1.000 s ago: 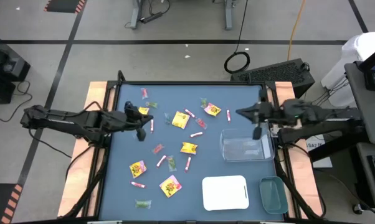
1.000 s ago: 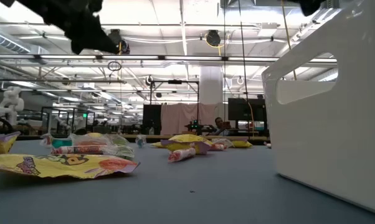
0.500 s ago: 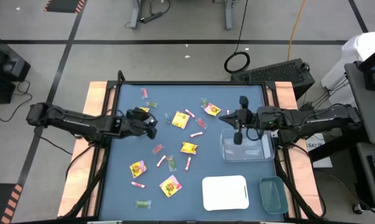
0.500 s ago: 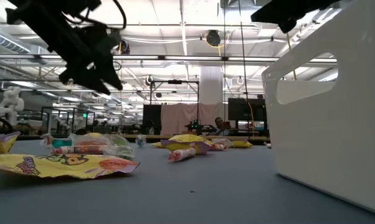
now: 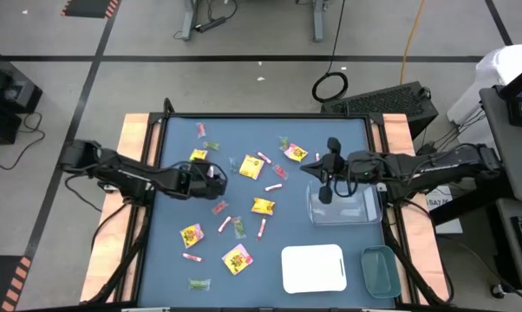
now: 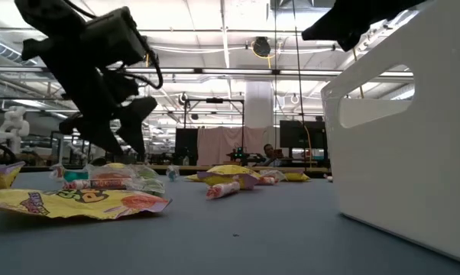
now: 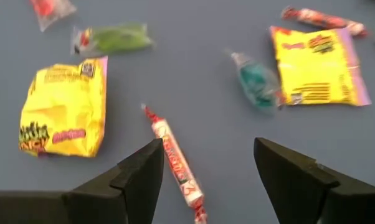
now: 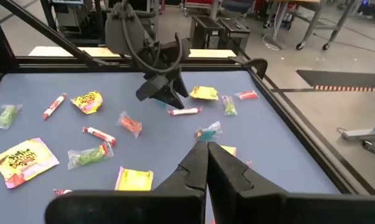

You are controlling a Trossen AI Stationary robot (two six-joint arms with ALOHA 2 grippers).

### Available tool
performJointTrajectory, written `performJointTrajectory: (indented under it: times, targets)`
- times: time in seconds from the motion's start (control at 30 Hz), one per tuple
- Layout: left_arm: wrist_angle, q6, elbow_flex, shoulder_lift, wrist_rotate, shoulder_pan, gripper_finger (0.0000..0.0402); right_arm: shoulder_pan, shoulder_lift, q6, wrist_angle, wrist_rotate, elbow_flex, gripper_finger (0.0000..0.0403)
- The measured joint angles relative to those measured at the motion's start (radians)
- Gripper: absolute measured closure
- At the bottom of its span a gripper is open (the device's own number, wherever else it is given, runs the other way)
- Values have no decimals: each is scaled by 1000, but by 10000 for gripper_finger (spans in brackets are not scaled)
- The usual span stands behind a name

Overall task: Sort candy
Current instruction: Put the transparent candy roll into the transparent bin

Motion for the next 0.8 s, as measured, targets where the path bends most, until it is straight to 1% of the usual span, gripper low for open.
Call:
performJointTrajectory:
  times: [0.4, 0.63, 0.73, 0.8]
  targets:
    - [6, -113, 1, 167, 16, 0, 148, 0, 50, 0, 5, 1, 0, 403]
    - [42, -114, 4, 218, -3, -2, 149, 0, 57, 0, 6, 3, 0, 403]
    - [49, -114, 4, 219, -8, -2, 162, 0, 57, 0, 5, 3, 0, 403]
    - [51, -114, 3, 220, -10, -1, 181, 0, 57, 0, 5, 3, 0, 403]
